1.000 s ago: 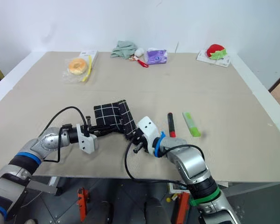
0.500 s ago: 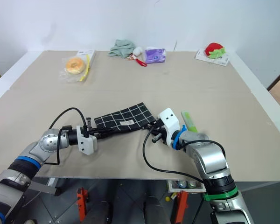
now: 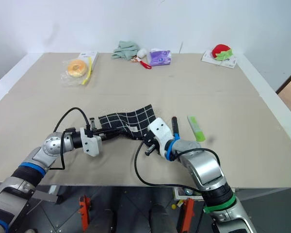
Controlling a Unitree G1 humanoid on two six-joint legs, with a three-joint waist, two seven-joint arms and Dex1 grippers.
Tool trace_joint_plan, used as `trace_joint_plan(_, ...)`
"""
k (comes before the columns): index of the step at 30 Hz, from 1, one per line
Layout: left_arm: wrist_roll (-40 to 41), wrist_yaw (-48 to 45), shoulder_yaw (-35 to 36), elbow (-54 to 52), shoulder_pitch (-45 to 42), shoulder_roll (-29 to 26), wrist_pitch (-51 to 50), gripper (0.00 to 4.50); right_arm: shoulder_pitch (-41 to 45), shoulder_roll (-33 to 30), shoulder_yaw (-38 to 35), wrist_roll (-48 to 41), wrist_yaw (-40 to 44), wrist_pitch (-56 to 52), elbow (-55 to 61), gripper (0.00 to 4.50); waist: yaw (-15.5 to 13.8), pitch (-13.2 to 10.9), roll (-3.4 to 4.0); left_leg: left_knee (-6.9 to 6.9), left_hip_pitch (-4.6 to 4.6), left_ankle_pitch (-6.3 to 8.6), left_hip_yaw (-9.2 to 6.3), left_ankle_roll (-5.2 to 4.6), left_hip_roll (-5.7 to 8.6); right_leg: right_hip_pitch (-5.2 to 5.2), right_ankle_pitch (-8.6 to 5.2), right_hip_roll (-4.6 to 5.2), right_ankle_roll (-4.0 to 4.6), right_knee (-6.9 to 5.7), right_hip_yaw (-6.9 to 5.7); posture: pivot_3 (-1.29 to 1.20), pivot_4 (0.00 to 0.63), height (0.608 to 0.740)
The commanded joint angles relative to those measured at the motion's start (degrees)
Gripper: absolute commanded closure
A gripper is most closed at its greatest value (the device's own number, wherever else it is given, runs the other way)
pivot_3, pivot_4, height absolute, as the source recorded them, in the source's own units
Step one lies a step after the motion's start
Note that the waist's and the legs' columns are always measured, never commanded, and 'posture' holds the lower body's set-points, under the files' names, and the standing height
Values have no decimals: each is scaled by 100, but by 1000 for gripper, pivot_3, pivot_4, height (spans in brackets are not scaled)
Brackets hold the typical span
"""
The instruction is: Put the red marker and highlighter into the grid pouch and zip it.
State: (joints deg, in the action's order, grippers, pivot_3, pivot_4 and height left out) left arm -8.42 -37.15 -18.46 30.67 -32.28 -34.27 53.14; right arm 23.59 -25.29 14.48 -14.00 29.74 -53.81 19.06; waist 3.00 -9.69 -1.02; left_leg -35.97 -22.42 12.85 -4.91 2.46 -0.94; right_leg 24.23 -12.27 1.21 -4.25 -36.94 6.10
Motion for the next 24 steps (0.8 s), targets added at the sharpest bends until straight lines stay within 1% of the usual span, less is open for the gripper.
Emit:
trace_joint_plan(1,163,-49,144,-249,19,19,-78,4500,-40,-222,137,-65,305,43,231,4396,-8,0,0,0,-1,0,0,0,1,0,0,1,0,0,0,0,150,739)
trace_joint_plan(4,201,-86,187,-292,19,22,-127,4500,-144,-380,187,-148,486,58,381,4396,-14,0,-1,0,-3,0,0,0,5,-1,-2,5,-1,1,1,0,150,739)
trace_joint_plan(8,209,-111,214,-300,28,17,-151,4500,-178,-487,16,-234,627,113,424,4396,-18,-1,-2,0,-4,1,0,-1,5,0,-5,4,-2,1,0,0,150,739)
trace_joint_plan(11,212,-132,210,-325,53,24,-164,4500,-177,-394,-226,-587,805,112,616,4396,-19,-2,-3,0,-4,1,-1,-2,5,0,-5,4,-1,1,0,0,150,739)
trace_joint_plan(14,208,-143,212,-351,60,50,-195,4500,-173,-346,-277,-813,949,145,791,4396,-18,-3,-3,0,-4,1,-1,-2,5,0,-4,4,-1,0,0,0,150,739)
trace_joint_plan(19,204,-158,217,-360,32,100,-235,4500,-73,-106,-209,-1010,904,128,898,4396,-15,-3,-4,-1,-3,1,-1,-1,4,0,-3,3,-1,0,-1,0,150,739)
trace_joint_plan(20,205,-164,217,-368,29,107,-239,4500,-3,61,-271,-1095,812,58,881,4396,-14,-3,-4,-1,-3,1,-1,-2,4,0,-3,3,-1,0,0,0,150,739)
trace_joint_plan(21,218,-173,224,-380,28,111,-246,4500,51,34,-269,-983,728,22,766,4396,-11,-3,-4,-1,-3,1,-1,-2,4,0,-3,3,0,0,0,0,150,739)
trace_joint_plan(24,262,-199,262,-405,34,105,-272,4500,50,-424,-164,-450,633,187,322,4396,-21,-3,-5,-2,-4,1,0,-1,5,0,-3,4,0,0,0,0,150,739)
